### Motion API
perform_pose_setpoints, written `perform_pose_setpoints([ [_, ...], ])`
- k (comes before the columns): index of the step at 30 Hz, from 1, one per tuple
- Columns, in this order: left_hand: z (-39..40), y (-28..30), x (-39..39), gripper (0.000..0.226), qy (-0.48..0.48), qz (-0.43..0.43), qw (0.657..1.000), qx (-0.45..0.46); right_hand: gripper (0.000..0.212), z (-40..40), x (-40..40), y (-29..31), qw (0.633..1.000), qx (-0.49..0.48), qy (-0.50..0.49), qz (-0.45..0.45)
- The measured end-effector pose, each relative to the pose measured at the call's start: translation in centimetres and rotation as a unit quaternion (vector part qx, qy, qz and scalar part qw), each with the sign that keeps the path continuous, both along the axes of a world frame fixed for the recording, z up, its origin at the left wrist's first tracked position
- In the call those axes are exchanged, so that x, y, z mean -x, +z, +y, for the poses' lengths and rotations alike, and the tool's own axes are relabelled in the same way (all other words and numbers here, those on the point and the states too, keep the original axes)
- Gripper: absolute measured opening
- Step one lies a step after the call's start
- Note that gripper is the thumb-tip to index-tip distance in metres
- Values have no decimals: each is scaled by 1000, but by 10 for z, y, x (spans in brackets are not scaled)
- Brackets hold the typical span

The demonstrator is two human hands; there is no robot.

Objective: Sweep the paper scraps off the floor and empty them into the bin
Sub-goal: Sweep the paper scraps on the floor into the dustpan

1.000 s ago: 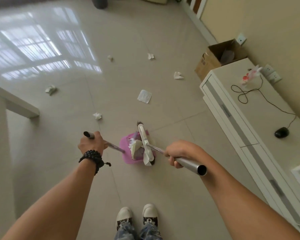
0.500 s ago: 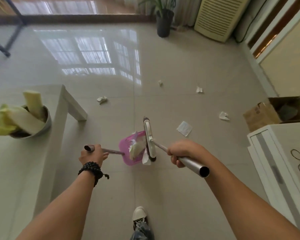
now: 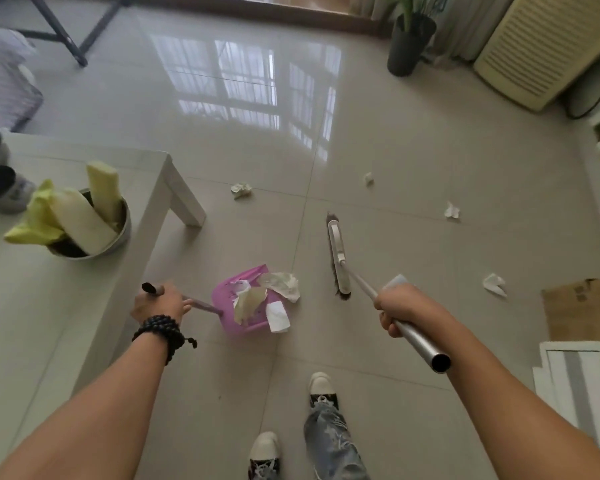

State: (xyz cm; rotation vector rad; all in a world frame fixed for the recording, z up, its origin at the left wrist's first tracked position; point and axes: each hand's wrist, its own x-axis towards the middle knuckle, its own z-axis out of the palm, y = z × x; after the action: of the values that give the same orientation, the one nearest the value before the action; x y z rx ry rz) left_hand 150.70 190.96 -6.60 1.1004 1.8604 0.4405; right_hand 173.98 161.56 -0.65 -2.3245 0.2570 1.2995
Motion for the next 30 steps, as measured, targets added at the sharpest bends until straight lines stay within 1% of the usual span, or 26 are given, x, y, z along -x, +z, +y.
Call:
perform_pose_setpoints([
  [2, 6, -8, -14, 21, 1, 12, 1000, -7, 21, -9, -25, -11, 1000, 23, 6, -19],
  [5, 17, -28, -35, 17, -26, 39, 999, -13, 28, -29, -57, -28, 997, 57, 21, -53],
  [6, 25, -42, -40, 16, -42, 58, 997, -17, 29, -36, -67, -34, 995, 72, 28, -57],
  [8, 37, -49, -56, 15, -63, 75, 995, -23, 26, -49, -82, -42, 992, 106, 33, -65],
  [9, 38, -37, -65, 17, -76, 78, 994, -21, 25, -56, -87, -47, 990, 119, 38, -67],
  [11, 38, -26, -86, 27, -99, 87, 991, -17, 24, -68, -95, -60, 987, 145, 44, -54],
  [12, 40, -26, -94, 28, -103, 83, 991, -14, 25, -72, -96, -66, 985, 157, 49, -44],
  [15, 40, -26, -117, 20, -140, 65, 988, -28, 22, -76, -95, -80, 983, 177, 57, -4],
  [17, 38, -28, -130, 23, -154, 60, 986, -37, 20, -69, -93, -85, 985, 166, 44, 6],
  [20, 32, -30, -146, 22, -161, 43, 985, -32, 28, -43, -87, -89, 992, 123, 18, 19],
  [22, 20, -31, -158, 21, -159, 27, 987, -20, 29, -22, -82, -87, 995, 92, 21, 29],
  [24, 0, -36, -173, 21, -156, 10, 988, -8, 24, -1, -76, -80, 997, 67, 34, 36],
  [26, -22, -47, -187, 25, -159, -9, 987, -6, 23, 19, -72, -74, 997, 39, 49, 41],
  [28, -39, -65, -197, 27, -188, -10, 982, -12, 25, 35, -73, -69, 996, 20, 59, 57],
  [30, -45, -84, -202, 39, -204, 4, 979, -17, 21, 48, -79, -62, 994, 20, 74, 75],
])
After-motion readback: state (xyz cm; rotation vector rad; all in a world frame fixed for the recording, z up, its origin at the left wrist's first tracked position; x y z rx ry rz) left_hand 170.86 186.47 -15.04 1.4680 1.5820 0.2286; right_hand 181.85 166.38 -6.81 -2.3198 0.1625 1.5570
